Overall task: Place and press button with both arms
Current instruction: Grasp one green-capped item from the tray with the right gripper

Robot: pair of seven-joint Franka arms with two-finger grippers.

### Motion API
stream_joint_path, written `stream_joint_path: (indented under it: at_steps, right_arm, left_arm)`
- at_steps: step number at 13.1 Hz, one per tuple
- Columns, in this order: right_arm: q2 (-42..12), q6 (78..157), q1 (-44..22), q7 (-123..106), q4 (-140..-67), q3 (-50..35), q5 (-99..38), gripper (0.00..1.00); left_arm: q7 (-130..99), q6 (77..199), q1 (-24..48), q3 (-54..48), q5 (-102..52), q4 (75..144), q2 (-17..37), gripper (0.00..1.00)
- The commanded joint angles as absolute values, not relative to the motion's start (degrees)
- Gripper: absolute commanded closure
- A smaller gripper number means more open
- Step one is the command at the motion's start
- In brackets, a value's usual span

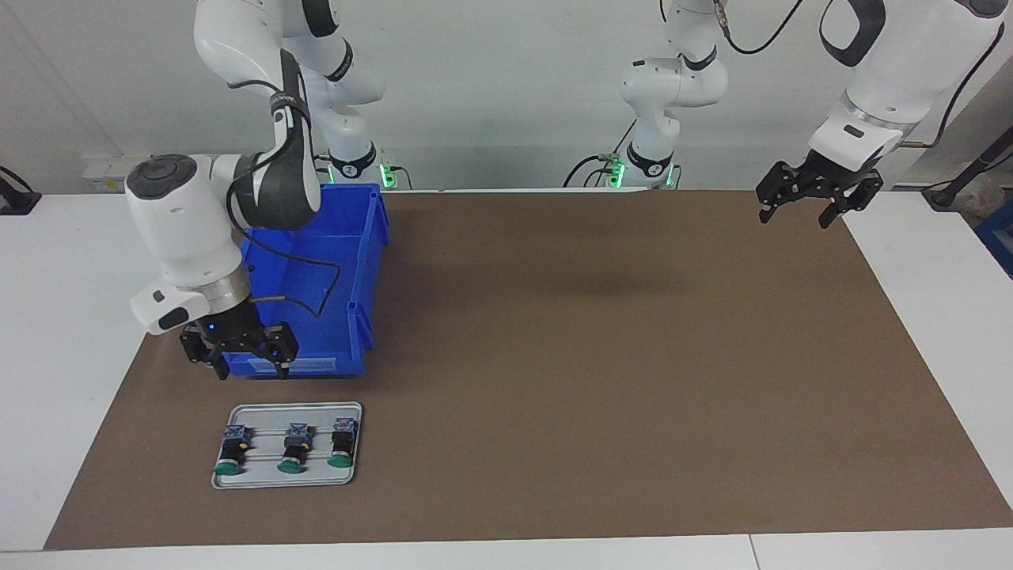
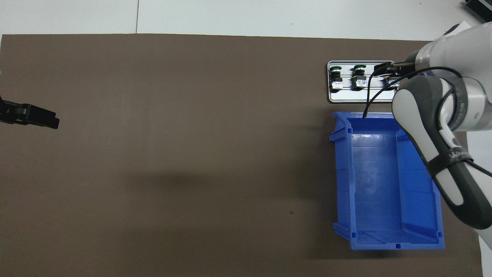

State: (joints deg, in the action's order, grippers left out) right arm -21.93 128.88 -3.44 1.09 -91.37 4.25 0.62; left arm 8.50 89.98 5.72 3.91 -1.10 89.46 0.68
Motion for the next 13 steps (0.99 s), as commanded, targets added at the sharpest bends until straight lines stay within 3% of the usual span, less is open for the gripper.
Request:
stream_joint_path:
  at_steps: [1, 5, 13]
  right_arm:
    - [-24.51, 135.24, -2.81, 0.62, -93.33, 4.04, -0.26, 0.12]
    - [-31.01, 144.12, -2.72, 0.53, -94.04, 4.04, -0.26, 0.18]
    - [-35.5, 149.41, -3.25, 0.7, -93.87, 3.96, -3.6, 0.19]
  left_arm:
    - [8.96, 89.65, 5.19, 3.52, -0.18, 89.65, 0.0, 0.0]
    - [8.96, 89.65, 5.27, 3.43, -0.18, 89.65, 0.09, 0.0]
    - [8.96, 89.65, 5.19, 3.43, -0.18, 89.65, 0.0, 0.0]
